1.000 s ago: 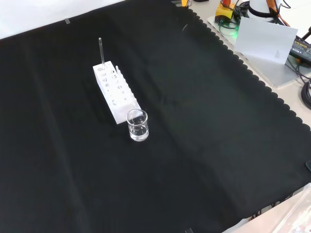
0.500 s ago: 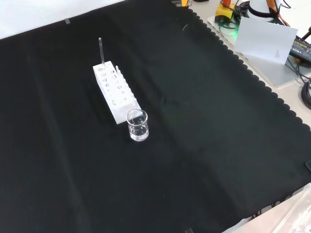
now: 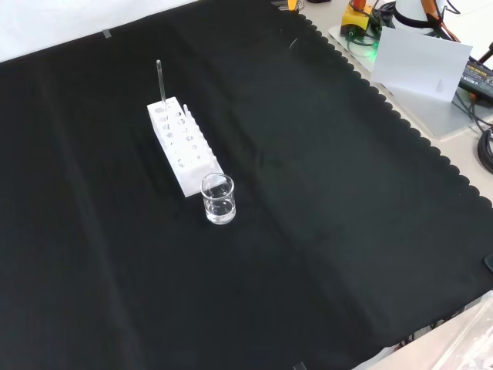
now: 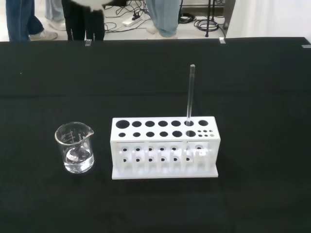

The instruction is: Take the glass rod from the white test tube rack.

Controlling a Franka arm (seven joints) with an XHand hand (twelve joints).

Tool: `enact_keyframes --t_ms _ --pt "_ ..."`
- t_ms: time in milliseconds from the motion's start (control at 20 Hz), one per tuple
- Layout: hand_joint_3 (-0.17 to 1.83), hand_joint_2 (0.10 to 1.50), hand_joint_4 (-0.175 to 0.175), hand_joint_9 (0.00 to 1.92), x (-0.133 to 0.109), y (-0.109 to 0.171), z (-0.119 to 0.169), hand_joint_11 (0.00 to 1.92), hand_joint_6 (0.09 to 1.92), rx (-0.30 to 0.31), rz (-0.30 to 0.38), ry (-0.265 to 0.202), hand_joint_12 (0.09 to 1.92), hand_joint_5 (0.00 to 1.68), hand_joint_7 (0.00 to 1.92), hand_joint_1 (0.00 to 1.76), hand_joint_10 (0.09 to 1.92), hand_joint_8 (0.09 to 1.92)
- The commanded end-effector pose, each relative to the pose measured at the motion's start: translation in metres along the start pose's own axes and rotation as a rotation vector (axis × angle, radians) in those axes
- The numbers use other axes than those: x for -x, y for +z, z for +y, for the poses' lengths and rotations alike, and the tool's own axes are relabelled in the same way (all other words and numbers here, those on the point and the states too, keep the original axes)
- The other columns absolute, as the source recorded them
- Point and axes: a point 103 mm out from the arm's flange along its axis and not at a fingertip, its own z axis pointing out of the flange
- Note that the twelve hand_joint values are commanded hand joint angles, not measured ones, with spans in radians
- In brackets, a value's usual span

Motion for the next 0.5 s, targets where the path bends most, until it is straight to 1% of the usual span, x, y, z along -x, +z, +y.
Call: enact_keyframes --t_ms 50,200,250,300,350,500 --pt "0.59 0.78 -0.161 0.43 -0.003 -0.003 0.052 0.44 0.09 0.003 0.016 -0.035 1.35 0.26 0.25 0.77 0.79 0.87" --pt "0.59 0.78 -0.161 0.44 -0.005 0.0 0.073 0.47 0.09 0.014 0.019 -0.056 1.36 0.27 0.27 0.77 0.8 0.87" --pt "0.59 0.78 -0.161 0.45 -0.005 0.002 0.079 0.47 0.09 0.011 0.035 -0.06 1.35 0.27 0.27 0.77 0.8 0.87" --pt "0.59 0.78 -0.16 0.46 -0.003 0.005 0.086 0.48 0.09 0.004 0.072 -0.06 1.35 0.27 0.28 0.77 0.8 0.87" --pt "0.59 0.78 -0.16 0.46 -0.003 0.009 0.092 0.48 0.09 -0.004 0.093 -0.06 1.35 0.28 0.28 0.77 0.8 0.87" --pt "0.59 0.78 -0.161 0.48 -0.003 0.021 0.111 0.49 0.09 -0.011 0.087 -0.063 1.34 0.29 0.29 0.78 0.78 0.87"
